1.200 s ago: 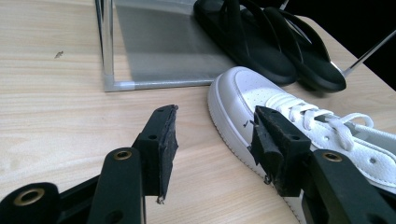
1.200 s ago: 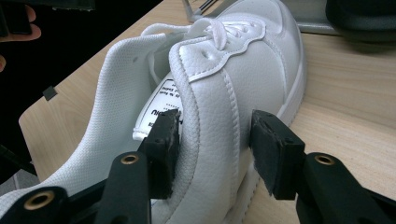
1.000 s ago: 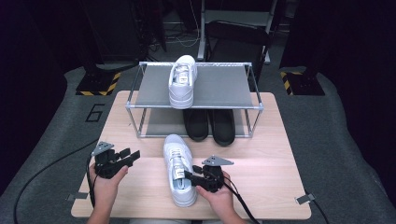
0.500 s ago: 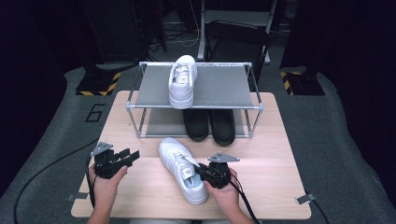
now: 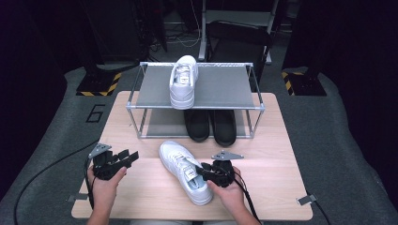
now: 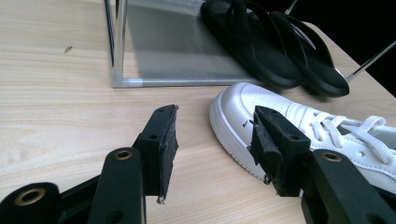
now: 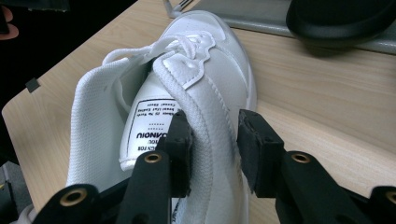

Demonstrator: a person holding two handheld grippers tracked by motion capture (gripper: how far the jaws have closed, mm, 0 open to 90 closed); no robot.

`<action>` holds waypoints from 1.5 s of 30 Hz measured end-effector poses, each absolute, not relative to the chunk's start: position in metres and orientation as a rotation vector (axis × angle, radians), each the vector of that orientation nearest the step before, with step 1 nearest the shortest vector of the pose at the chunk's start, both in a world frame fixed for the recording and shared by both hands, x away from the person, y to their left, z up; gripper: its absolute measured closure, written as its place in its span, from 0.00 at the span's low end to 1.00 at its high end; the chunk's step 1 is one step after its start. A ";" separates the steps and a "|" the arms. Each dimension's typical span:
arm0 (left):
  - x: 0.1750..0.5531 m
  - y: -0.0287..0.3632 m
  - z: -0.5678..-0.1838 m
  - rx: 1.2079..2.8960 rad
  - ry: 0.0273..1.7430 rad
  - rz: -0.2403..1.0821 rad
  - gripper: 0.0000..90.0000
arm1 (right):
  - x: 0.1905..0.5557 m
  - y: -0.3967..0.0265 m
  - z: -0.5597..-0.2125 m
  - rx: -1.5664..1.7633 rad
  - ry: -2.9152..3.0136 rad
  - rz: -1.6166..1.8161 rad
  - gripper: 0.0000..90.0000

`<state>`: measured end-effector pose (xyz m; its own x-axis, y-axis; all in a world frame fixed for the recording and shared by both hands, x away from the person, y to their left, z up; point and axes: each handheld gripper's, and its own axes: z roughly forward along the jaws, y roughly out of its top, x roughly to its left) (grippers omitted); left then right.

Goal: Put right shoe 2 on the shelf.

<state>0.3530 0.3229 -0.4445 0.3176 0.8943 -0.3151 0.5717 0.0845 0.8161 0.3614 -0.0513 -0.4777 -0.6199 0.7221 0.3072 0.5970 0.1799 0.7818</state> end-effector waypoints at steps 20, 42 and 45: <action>0.355 0.323 -0.445 1.597 1.368 0.405 0.56 | 0.366 -0.047 -0.476 1.218 2.377 1.346 0.72; 0.354 0.330 -0.446 1.584 1.391 0.401 0.56 | 0.358 -0.045 -0.479 1.273 2.276 1.363 0.91; 0.354 0.330 -0.447 1.576 1.391 0.412 0.56 | 0.358 -0.045 -0.479 1.287 2.276 1.361 0.91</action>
